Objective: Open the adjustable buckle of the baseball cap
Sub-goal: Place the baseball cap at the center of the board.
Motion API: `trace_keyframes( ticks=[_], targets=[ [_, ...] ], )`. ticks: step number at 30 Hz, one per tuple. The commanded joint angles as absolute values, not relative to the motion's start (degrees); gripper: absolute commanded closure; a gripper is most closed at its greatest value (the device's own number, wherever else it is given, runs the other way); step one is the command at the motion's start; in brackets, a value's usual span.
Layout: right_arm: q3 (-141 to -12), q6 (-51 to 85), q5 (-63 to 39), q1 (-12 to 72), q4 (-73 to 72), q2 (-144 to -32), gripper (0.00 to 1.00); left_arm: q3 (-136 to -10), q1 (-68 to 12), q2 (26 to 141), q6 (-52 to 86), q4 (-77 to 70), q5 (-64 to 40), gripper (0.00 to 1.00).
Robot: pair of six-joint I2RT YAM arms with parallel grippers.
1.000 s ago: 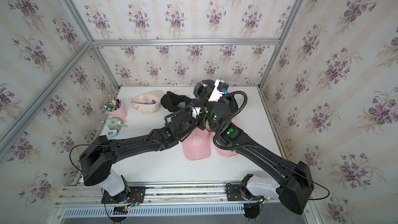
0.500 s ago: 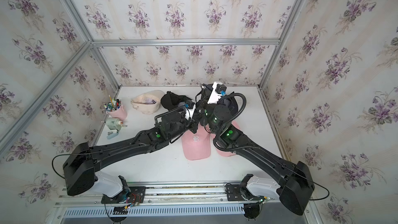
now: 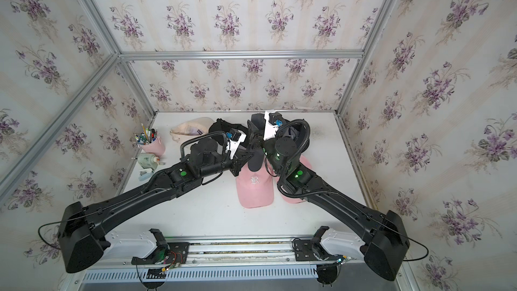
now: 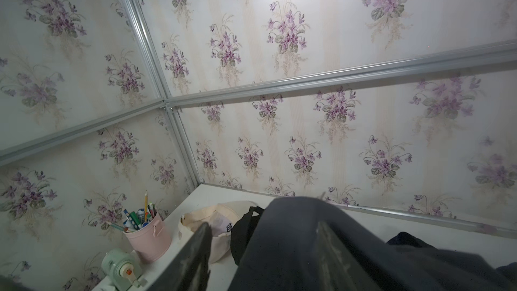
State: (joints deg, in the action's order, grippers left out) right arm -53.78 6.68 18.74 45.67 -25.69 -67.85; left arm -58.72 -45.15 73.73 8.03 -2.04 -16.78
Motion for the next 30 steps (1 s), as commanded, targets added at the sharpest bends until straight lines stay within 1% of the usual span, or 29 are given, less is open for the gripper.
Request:
trace_keyframes(
  ticks=[1,6,9,12,15,19,25,30],
  targets=[
    [-54.37,3.66,14.76,45.18,-25.23,-67.54,0.34,-57.46,-43.20,71.56,9.53,1.35,-23.42,1.00],
    [-54.49,3.12,9.97,44.24,-25.55,-67.37,0.28,-53.61,-39.08,67.73,13.28,2.88,-28.01,1.00],
    [-54.32,2.66,7.36,44.04,-26.47,-67.15,0.26,-51.99,-35.82,65.56,15.10,4.54,-31.49,1.00],
    [-54.40,2.55,8.10,44.11,-26.80,-67.39,0.22,-48.43,-31.11,63.31,20.38,0.97,-36.87,1.00],
    [-54.42,2.72,7.75,44.11,-26.56,-67.76,0.22,-44.03,-25.92,62.49,25.49,-3.56,-42.29,1.00],
    [-53.89,3.16,7.38,44.11,-25.95,-67.70,0.22,-41.60,-19.91,62.40,28.24,-4.13,-50.04,1.00],
    [-52.39,3.47,8.06,44.08,-25.51,-66.89,0.22,-41.82,-11.59,62.01,29.53,-1.46,-60.07,1.00],
    [-52.12,3.30,8.48,44.11,-24.54,-66.80,0.22,-41.48,-7.18,63.03,27.59,3.40,-66.10,1.00]
  ],
)
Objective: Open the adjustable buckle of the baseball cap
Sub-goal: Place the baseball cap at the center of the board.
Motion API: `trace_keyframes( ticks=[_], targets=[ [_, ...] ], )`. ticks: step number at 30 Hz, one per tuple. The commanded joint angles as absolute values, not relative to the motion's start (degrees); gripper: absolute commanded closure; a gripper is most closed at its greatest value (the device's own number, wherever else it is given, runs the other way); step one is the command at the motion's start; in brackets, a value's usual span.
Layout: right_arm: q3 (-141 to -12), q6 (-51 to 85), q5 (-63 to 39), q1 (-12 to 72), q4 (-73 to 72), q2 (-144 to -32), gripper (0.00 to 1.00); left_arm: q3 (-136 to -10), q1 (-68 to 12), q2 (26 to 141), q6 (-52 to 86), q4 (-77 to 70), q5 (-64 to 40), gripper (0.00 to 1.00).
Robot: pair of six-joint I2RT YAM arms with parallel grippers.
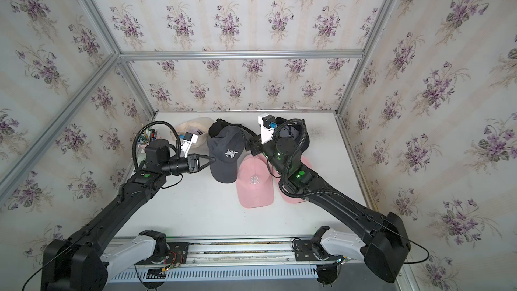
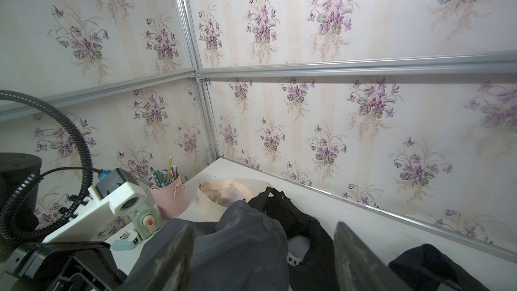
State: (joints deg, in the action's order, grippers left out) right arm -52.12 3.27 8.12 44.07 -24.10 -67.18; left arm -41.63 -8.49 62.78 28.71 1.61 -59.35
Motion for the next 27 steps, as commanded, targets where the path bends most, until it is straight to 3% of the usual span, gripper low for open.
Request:
trace_keyframes(
  ticks=[1,16,27],
  targets=[
    [-52.04,3.25,8.46,44.08,-24.49,-66.79,0.22,-40.96,-6.71,63.26,27.34,3.60,-66.86,1.00],
    [-51.60,2.89,10.02,44.02,-22.68,-67.94,0.21,-36.85,-3.60,66.32,21.43,11.67,-66.73,1.00],
    [-50.47,2.99,11.54,43.85,-23.50,-68.56,0.21,-39.30,-2.01,75.61,16.72,17.84,-67.78,1.00]
  ],
)
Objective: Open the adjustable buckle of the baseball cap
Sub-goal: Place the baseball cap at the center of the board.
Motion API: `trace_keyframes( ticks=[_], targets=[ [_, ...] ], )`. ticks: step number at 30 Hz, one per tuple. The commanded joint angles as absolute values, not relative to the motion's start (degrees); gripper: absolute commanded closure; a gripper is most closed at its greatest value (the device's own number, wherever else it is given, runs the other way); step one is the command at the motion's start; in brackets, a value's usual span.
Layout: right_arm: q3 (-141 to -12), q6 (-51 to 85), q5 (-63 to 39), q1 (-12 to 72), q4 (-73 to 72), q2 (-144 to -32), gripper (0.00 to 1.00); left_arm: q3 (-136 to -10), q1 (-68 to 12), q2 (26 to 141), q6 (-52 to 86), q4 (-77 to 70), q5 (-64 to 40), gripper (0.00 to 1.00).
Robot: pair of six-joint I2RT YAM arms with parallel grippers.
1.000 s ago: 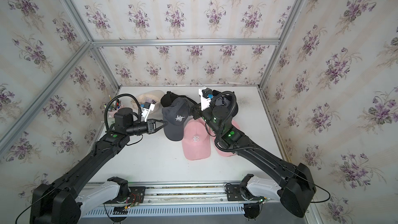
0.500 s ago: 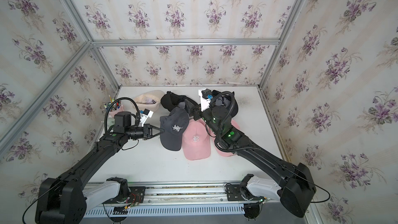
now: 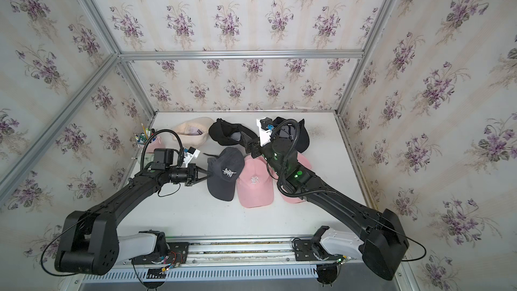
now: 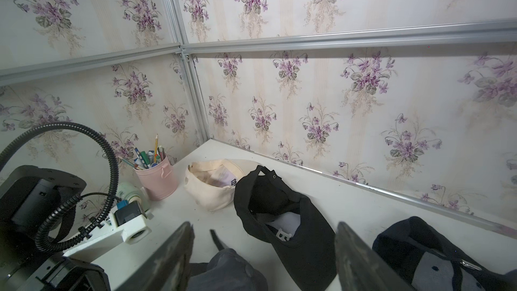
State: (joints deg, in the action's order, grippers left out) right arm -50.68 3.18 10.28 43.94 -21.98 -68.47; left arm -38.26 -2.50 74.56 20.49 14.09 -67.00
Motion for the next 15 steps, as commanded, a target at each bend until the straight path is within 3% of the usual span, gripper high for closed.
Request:
trace_keyframes(
  ticks=[1,7,15],
  targets=[
    [-50.14,3.07,12.02,43.78,-23.75,-68.47,0.21,-39.61,-1.60,75.97,15.68,19.60,-66.92,1.00],
    [-48.82,3.75,12.09,41.75,-25.01,-68.80,0.20,-41.25,-0.44,75.76,11.74,28.29,-59.10,0.99],
    [-48.53,2.66,11.91,39.62,-22.85,-69.68,0.20,-43.18,-0.29,80.53,9.92,35.40,-49.68,0.89]
  ],
)
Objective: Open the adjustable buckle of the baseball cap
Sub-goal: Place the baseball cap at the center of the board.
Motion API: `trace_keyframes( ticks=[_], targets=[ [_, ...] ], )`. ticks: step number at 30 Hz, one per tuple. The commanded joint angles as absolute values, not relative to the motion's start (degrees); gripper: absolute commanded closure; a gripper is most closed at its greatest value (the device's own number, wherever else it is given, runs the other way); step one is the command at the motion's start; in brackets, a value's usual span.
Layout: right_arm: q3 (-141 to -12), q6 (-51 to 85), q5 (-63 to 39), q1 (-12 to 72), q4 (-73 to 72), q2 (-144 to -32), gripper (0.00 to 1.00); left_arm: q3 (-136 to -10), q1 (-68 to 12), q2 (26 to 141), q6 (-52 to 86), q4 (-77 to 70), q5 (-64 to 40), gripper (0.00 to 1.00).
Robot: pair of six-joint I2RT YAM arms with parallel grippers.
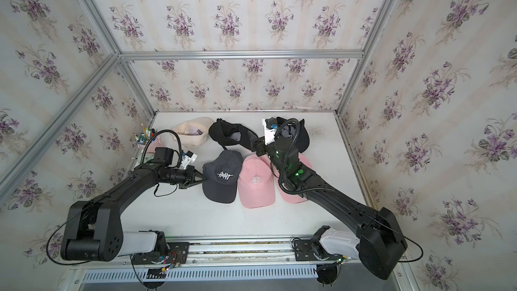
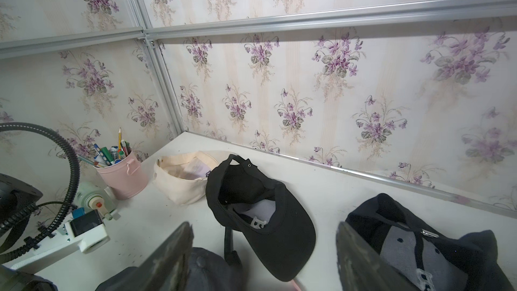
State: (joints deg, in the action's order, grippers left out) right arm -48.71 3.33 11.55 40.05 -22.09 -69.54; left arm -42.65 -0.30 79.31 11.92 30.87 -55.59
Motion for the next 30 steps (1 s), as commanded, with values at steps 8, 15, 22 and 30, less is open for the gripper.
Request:
trace_keyframes(
  ticks=[8,15,22,30],
  targets=[
    [-46.51,3.03,11.38,38.20,-24.25,-70.13,0.20,-44.59,-0.15,86.49,10.17,38.42,-40.81,0.89],
    [-44.96,3.32,11.17,37.17,-24.18,-70.22,0.20,-44.91,-0.23,91.49,12.38,37.45,-35.71,0.83],
    [-44.52,4.03,10.37,35.58,-22.10,-69.22,0.20,-44.53,-0.20,91.85,16.17,36.18,-32.90,0.69],
    [-46.66,4.48,5.07,29.91,-18.86,-69.17,0.20,-44.33,-0.46,84.13,18.85,36.72,-27.00,0.57]
  ],
)
